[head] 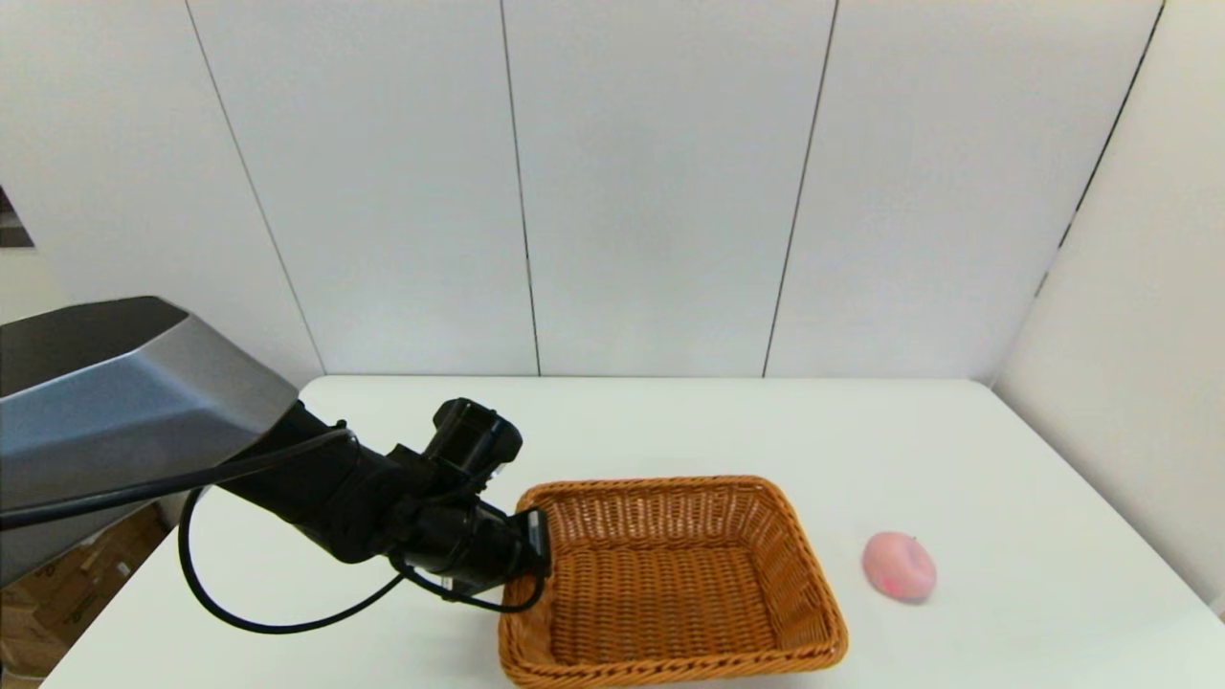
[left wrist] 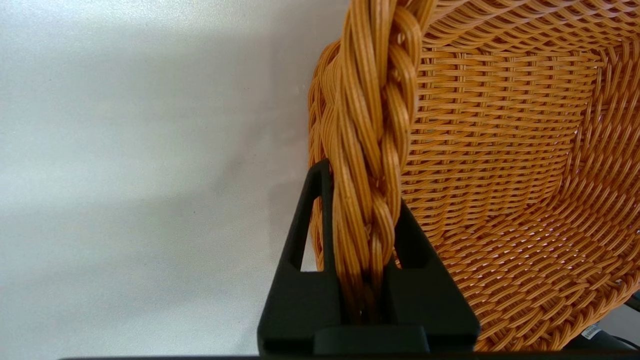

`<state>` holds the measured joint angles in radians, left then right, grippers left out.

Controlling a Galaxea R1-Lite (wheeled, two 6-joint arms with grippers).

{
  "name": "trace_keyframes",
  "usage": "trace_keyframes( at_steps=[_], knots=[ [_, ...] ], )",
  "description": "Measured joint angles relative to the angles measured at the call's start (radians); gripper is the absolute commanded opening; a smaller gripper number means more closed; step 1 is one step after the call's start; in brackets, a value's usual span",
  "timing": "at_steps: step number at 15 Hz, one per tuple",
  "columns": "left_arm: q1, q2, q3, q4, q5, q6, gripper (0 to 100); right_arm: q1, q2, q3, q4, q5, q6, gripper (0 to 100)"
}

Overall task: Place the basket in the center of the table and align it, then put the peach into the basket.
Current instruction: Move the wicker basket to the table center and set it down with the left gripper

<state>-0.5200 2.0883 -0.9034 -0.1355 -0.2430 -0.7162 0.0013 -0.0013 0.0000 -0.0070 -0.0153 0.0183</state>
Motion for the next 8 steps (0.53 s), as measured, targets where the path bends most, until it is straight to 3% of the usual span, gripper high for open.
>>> trace_keyframes(
  at_steps=[8],
  knots=[
    [0.0, -0.004, 0.0, -0.02, -0.003, 0.002, 0, 0.0, 0.0, 0.0, 0.0, 0.0, 0.0, 100]
  ],
)
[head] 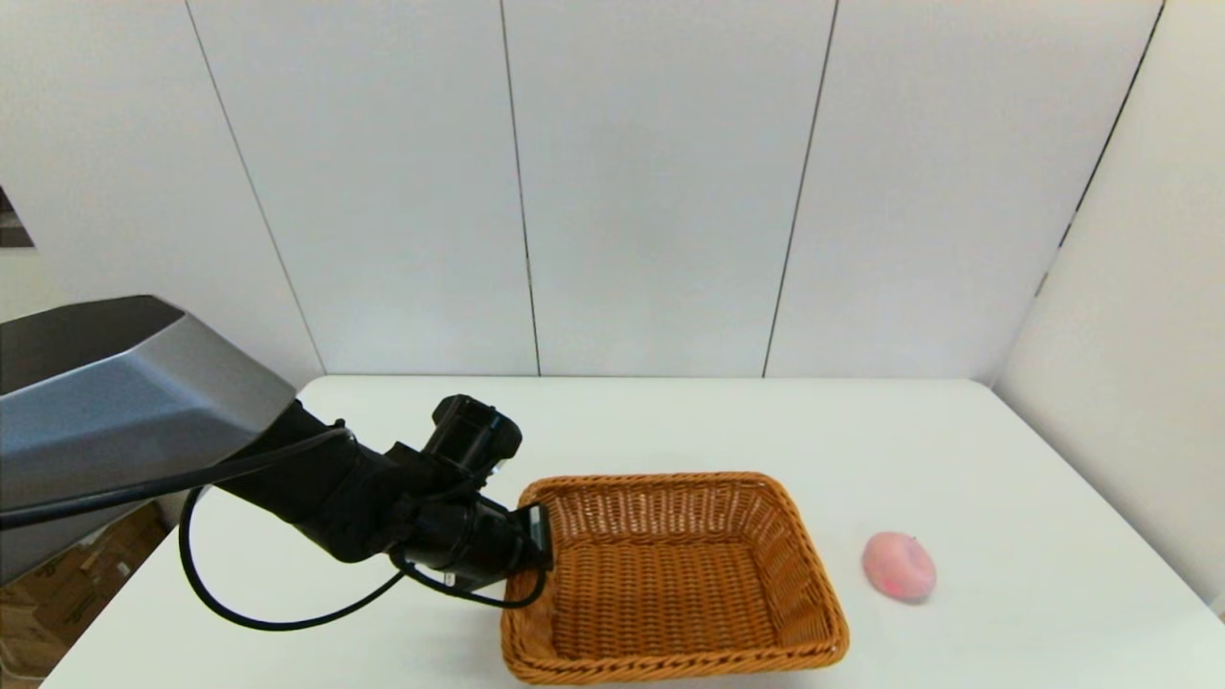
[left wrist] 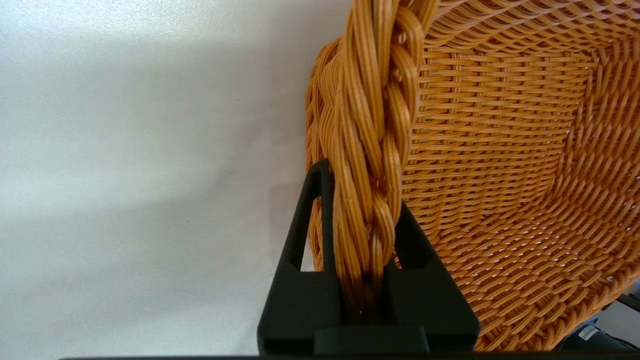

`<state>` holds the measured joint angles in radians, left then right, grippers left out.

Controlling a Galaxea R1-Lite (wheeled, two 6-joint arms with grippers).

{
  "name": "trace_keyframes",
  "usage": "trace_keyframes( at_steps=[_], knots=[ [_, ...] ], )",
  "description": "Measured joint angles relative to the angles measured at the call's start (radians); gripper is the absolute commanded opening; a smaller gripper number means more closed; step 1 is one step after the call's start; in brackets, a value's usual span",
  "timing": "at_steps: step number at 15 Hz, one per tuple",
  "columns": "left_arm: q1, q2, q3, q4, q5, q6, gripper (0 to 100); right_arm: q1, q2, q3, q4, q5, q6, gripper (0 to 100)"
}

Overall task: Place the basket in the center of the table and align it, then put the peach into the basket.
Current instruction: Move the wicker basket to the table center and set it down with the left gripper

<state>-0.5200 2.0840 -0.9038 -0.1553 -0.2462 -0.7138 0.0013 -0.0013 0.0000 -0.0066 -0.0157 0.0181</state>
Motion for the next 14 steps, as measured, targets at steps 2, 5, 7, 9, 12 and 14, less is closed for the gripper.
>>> trace_keyframes(
  at_steps=[2, 5, 7, 9, 12, 14],
  knots=[
    [0.0, 0.0, 0.0, 0.0, 0.0, 0.0, 0, 0.0, 0.0, 0.0, 0.0, 0.0, 0.0, 100],
    [0.0, -0.002, 0.001, -0.001, -0.003, 0.002, 0, 0.0, 0.0, 0.0, 0.0, 0.0, 0.0, 100],
    [0.0, -0.003, 0.003, -0.001, -0.019, 0.029, 0, 0.0, 0.0, 0.0, 0.0, 0.0, 0.001, 100],
    [0.001, -0.004, 0.007, -0.001, -0.022, 0.038, 0, 0.0, 0.0, 0.0, 0.0, 0.0, 0.0, 100],
    [0.001, -0.004, 0.008, -0.001, -0.022, 0.038, 0, 0.0, 0.0, 0.0, 0.0, 0.0, 0.0, 100],
    [0.001, -0.003, 0.008, -0.001, -0.021, 0.037, 100, 0.0, 0.0, 0.0, 0.0, 0.0, 0.0, 100]
  ],
)
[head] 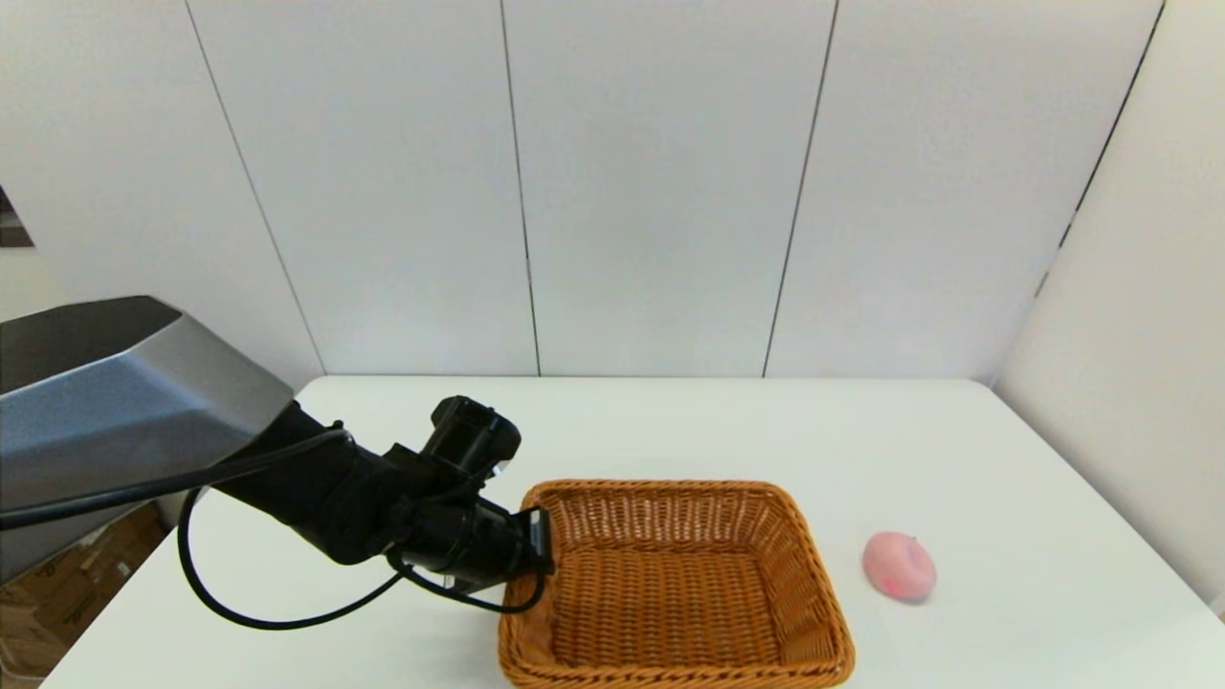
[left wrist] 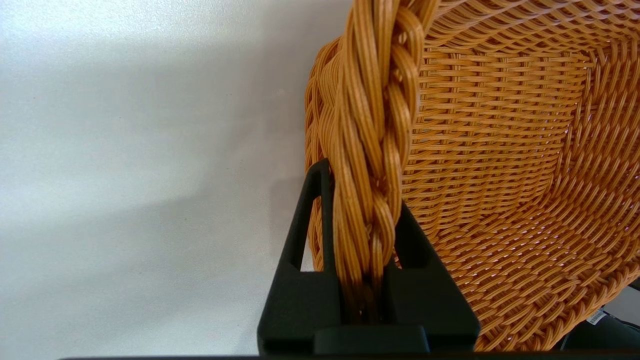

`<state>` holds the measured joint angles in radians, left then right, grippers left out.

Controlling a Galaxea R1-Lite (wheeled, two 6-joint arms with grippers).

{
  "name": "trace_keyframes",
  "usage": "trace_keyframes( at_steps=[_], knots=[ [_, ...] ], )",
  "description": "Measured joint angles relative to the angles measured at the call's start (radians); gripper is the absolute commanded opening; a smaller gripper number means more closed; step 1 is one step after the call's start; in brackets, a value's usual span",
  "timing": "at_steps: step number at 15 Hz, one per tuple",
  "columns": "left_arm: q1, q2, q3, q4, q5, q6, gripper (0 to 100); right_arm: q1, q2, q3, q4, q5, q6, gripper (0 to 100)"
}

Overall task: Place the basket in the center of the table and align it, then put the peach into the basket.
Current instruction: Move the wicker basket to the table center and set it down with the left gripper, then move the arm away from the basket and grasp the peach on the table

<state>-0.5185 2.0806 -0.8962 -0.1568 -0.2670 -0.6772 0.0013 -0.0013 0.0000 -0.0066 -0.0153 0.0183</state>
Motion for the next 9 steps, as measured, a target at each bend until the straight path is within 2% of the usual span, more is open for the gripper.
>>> trace_keyframes(
  at_steps=[6, 9],
  knots=[
    [0.004, 0.005, -0.005, -0.005, 0.004, -0.005, 100, 0.0, 0.0, 0.0, 0.0, 0.0, 0.0, 100],
    [0.04, -0.02, 0.001, -0.027, 0.007, -0.001, 100, 0.0, 0.0, 0.0, 0.0, 0.0, 0.0, 100]
  ],
)
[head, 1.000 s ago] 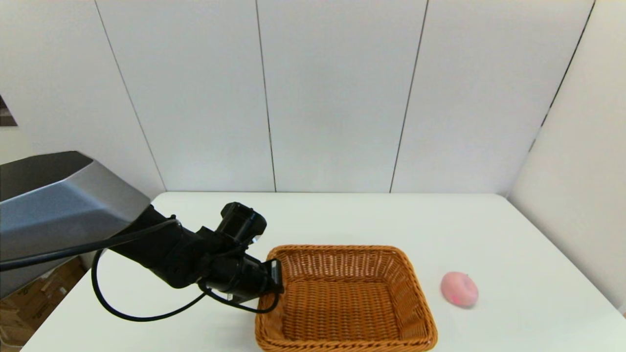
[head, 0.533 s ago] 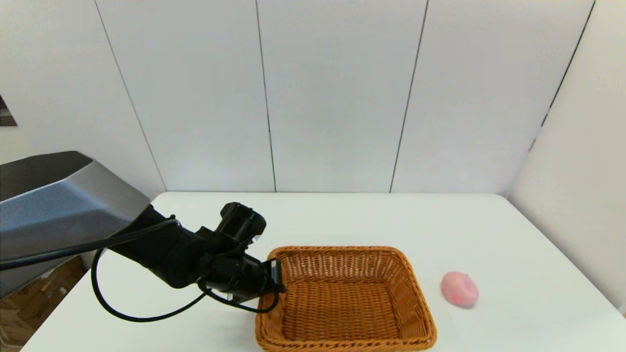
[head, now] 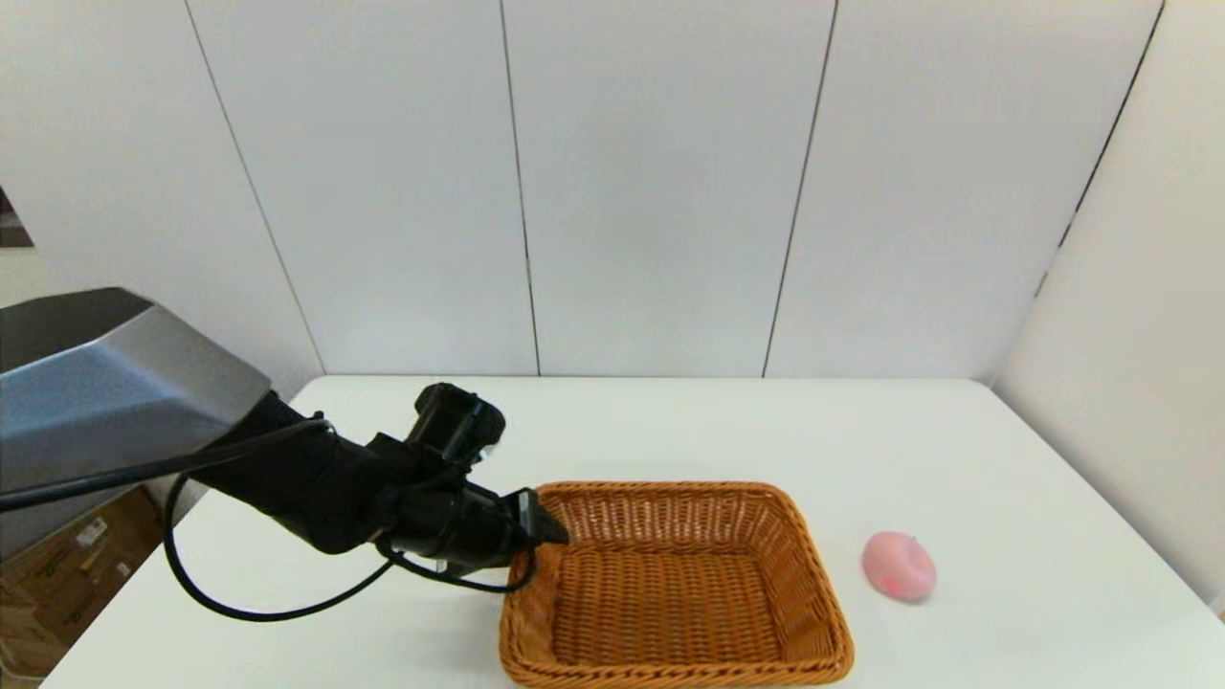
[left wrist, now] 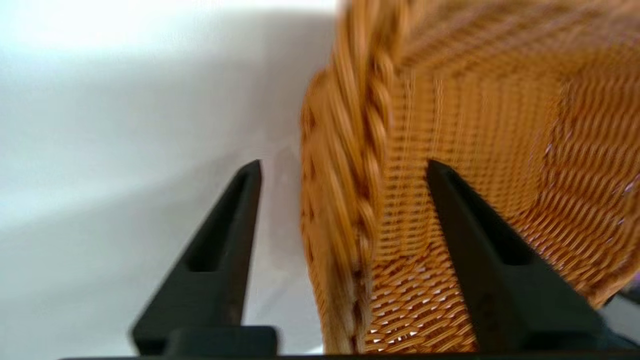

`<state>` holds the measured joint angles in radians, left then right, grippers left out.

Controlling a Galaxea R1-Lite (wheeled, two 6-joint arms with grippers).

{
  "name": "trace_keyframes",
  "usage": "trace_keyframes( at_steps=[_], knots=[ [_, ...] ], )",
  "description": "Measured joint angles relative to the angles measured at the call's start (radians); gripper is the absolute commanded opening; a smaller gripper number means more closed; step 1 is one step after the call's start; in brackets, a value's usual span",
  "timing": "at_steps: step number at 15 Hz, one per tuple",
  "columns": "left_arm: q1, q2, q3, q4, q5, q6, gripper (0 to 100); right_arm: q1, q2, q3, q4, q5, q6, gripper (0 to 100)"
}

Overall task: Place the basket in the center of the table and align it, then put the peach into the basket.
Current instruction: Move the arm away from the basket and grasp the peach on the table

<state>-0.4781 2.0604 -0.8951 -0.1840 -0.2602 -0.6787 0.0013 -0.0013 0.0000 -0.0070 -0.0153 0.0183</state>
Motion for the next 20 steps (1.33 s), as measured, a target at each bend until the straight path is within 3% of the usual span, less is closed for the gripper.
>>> trace_keyframes(
  at_steps=[4, 10, 13, 16, 20],
  knots=[
    [0.081, -0.169, 0.035, -0.004, 0.001, 0.026, 100, 0.0, 0.0, 0.0, 0.0, 0.0, -0.003, 100],
    [0.182, -0.651, 0.098, 0.0, -0.001, 0.056, 100, 0.0, 0.0, 0.0, 0.0, 0.0, -0.001, 100],
    [0.194, -0.92, 0.162, 0.007, -0.005, 0.135, 100, 0.0, 0.0, 0.0, -0.001, 0.0, -0.003, 100],
    [0.211, -1.177, 0.21, 0.096, -0.001, 0.203, 100, 0.0, 0.0, 0.0, -0.001, 0.0, -0.001, 100],
    [0.367, -1.399, 0.342, 0.176, -0.005, 0.366, 100, 0.0, 0.0, 0.0, 0.0, 0.0, 0.001, 100]
  ],
)
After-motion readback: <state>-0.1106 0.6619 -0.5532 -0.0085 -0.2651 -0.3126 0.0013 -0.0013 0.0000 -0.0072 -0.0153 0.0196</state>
